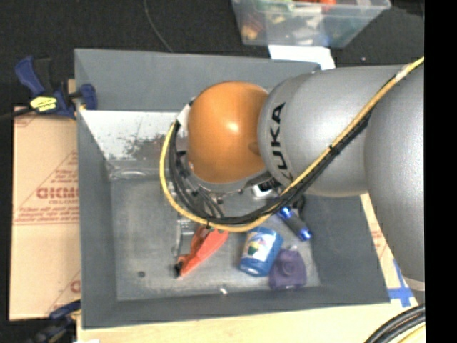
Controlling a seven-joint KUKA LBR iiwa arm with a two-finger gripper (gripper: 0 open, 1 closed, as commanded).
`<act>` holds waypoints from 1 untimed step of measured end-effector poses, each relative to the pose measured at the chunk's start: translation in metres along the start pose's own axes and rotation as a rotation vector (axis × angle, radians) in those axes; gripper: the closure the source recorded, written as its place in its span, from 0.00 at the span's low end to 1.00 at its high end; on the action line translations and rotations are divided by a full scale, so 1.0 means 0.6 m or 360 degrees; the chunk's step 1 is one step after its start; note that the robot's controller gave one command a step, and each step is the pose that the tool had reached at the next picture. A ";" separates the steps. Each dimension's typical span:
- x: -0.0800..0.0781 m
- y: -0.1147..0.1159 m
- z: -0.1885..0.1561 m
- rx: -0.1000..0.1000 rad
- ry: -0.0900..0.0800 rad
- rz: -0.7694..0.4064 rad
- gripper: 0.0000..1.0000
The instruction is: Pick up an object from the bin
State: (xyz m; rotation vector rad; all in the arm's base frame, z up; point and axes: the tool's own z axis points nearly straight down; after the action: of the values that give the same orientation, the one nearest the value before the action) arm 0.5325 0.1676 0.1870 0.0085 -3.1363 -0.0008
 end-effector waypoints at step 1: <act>-0.003 -0.002 -0.008 -0.0003 -0.0013 0.0008 0.00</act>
Offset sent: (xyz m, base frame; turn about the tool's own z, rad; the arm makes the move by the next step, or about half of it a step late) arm -0.0066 -0.0711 -0.1170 -0.3185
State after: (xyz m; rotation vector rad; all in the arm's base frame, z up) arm 0.5343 0.1667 0.1918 0.0003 -3.1442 -0.0033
